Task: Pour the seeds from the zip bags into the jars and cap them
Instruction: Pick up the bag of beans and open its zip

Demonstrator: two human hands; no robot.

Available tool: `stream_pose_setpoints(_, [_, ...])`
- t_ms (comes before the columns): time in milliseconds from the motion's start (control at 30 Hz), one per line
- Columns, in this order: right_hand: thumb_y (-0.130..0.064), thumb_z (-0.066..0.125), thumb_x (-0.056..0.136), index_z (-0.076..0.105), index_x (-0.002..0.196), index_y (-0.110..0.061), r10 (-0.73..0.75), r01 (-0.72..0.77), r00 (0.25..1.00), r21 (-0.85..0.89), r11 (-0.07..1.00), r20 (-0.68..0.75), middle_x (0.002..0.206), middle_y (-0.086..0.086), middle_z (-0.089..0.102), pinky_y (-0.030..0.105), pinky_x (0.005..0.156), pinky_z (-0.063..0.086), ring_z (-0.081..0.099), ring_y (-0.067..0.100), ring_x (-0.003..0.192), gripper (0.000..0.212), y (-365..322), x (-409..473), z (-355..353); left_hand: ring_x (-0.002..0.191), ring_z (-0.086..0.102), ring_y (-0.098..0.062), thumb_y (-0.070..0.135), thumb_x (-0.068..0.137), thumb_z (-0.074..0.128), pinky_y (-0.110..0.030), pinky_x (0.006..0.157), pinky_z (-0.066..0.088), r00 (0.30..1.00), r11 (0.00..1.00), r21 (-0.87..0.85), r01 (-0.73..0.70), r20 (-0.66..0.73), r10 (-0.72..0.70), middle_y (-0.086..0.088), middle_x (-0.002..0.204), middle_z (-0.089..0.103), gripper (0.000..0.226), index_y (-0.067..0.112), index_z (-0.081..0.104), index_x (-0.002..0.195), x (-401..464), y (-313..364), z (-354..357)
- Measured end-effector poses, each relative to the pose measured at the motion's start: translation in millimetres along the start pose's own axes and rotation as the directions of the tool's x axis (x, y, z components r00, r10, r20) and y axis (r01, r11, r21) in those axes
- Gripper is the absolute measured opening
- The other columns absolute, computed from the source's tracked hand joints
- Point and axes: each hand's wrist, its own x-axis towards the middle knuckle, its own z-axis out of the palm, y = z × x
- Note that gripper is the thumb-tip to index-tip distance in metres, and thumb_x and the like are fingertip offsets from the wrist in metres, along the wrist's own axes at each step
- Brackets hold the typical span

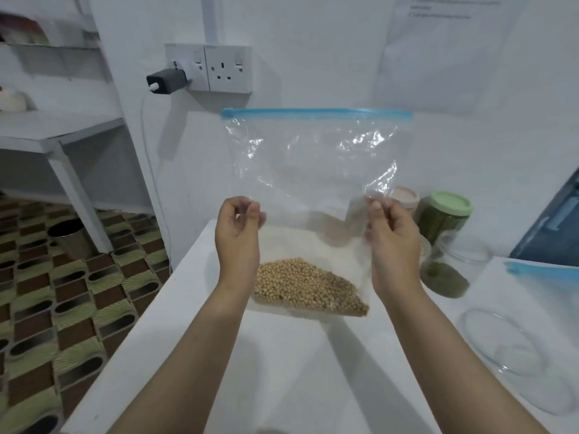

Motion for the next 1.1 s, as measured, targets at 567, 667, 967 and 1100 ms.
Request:
stream_pose_setpoints(567, [-0.019,0.053,0.102,0.064,0.095,-0.035,0.105,-0.1,0.993,-0.092,0.991,0.057,0.089,-0.015,0.062,0.029,0.083,0.049,0.056,0.007,0.082,0.021,-10,-83,-135,0.106,0.065,-0.011,0.013,0.103,0.051,-0.035,0.099,0.047,0.996,0.99,0.115,0.077,0.036,-0.082,0.008,0.126,0.067,0.006,0.011,0.046,0.106,-151,9,20])
stream_pose_setpoints(667, [-0.023,0.056,0.1,0.061,0.104,-0.039,0.099,-0.095,0.993,-0.066,0.993,0.062,0.108,-0.007,0.065,0.038,0.094,0.05,0.058,0.014,0.096,0.018,-17,-79,-136,0.109,0.066,-0.012,0.024,0.104,0.05,-0.033,0.102,0.044,0.995,0.994,0.06,0.097,0.02,-0.098,0.008,0.119,0.071,0.016,0.021,0.044,0.118,-134,28,26])
stream_pose_setpoints(967, [-0.028,0.054,0.103,0.059,0.12,-0.023,-0.032,0.032,0.999,0.002,0.999,-0.032,0.111,-0.004,0.066,0.029,0.09,0.052,0.064,0.007,0.097,0.019,-61,-29,-121,0.068,0.053,-0.003,0.024,0.104,0.05,-0.025,0.078,0.051,0.999,0.996,0.085,-0.04,-0.003,0.041,0.005,0.082,0.055,0.011,0.019,0.058,0.099,-69,68,42])
stream_pose_setpoints(1100, [-0.018,0.058,0.097,0.048,0.135,-0.028,-0.222,0.192,0.973,-0.302,0.934,-0.069,0.106,-0.01,0.057,0.01,0.084,0.044,0.056,0.007,0.095,0.04,-70,-15,-120,0.07,0.053,-0.006,0.025,0.101,0.058,-0.026,0.079,0.05,0.989,0.978,0.154,-0.141,0.06,0.133,0.012,0.077,0.056,0.01,0.028,0.062,0.092,-69,73,43])
